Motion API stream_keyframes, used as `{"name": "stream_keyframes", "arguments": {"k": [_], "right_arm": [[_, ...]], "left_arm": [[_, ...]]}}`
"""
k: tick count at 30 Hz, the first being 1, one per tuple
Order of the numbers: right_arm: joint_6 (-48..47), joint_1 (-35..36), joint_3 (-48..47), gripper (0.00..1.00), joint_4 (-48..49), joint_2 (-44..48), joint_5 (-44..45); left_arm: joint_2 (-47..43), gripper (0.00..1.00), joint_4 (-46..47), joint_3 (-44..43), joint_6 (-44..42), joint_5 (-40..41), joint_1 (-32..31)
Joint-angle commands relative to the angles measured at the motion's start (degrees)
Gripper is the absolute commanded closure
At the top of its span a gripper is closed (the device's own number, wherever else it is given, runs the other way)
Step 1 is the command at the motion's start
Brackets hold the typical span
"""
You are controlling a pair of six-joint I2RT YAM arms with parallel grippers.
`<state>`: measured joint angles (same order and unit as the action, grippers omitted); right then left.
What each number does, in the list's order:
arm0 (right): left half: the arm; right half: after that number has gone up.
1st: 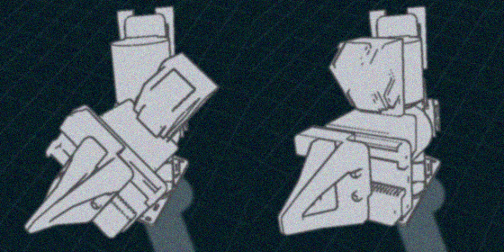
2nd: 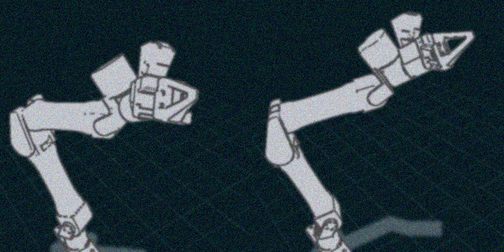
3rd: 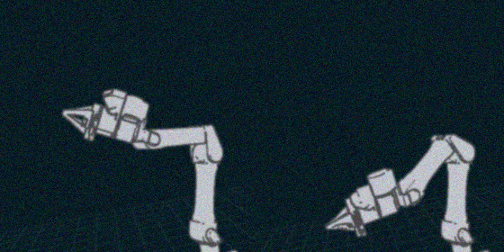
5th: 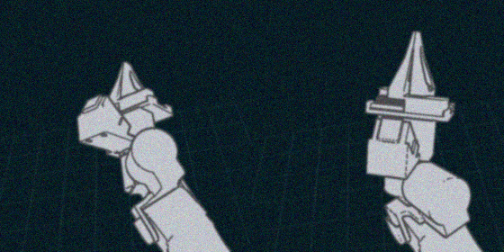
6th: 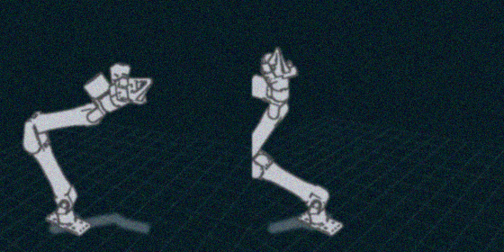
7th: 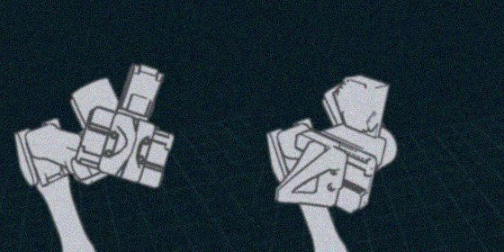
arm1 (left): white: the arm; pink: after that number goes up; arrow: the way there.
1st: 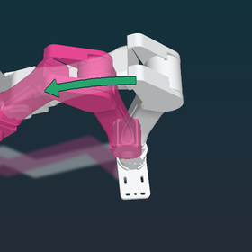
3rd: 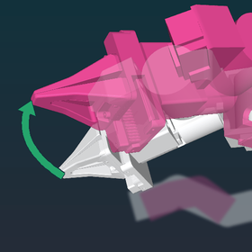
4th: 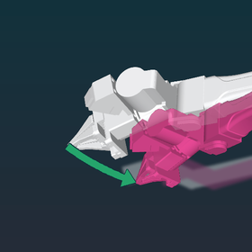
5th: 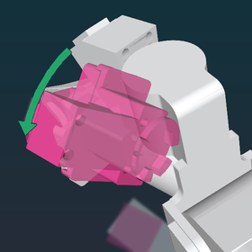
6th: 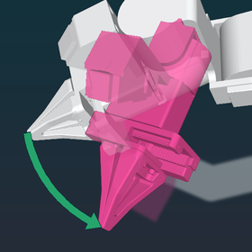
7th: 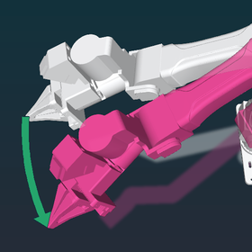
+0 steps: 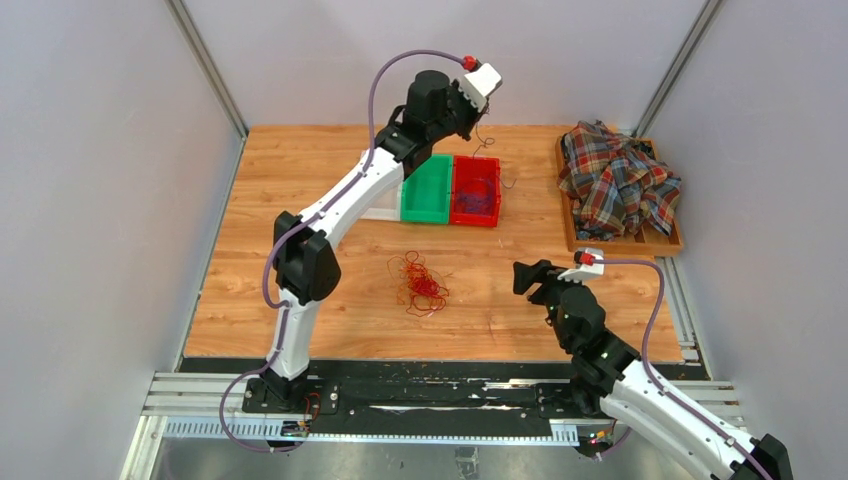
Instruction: Untangle the cables
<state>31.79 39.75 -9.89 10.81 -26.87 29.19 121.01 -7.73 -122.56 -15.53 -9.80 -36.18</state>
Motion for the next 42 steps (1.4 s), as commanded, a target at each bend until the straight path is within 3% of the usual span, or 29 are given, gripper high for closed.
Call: {"name": "stream_keyframes", "arguments": {"k": [1,10,17,25,38,39,42], "right_arm": [[0.0,-0.5,0.7,0.29,-0.8,0.2,2.8],[0.2,-0.5,0.7,0.29,-0.6,-0.1,3.3],[0.4,-0.5,0.5,0.29,-0.1,-1.0,3.3],[-1.2,-0.5,0.2,0.29,1.4,-2.2,2.7],[-4.1,-0.6,-1.8,0.29,1.8,-3.0,2.2],[-4.2,-0.6,-2.0,0.29,1.8,-3.1,2.1],[-4.4,-0.6,-2.6,0.29,1.5,-3.2,1.8]], "left_arm": [[1.6,1.0,-2.5,-2.2,-2.6,0.3,-1.0],[2.5,1.0,-6.6,3.9,-4.9,0.9,-2.2],[6.5,1.0,-12.5,3.1,-7.3,3.5,-3.5],[11.4,1.0,-11.4,3.2,-10.2,4.9,-3.8],[21.2,0.99,-17.6,-4.7,-16.3,11.8,-4.1],[21.2,0.97,-18.6,-5.8,-16.1,12.2,-4.2],[19.5,0.76,-19.6,-6.3,-15.5,12.3,-4.1]]}}
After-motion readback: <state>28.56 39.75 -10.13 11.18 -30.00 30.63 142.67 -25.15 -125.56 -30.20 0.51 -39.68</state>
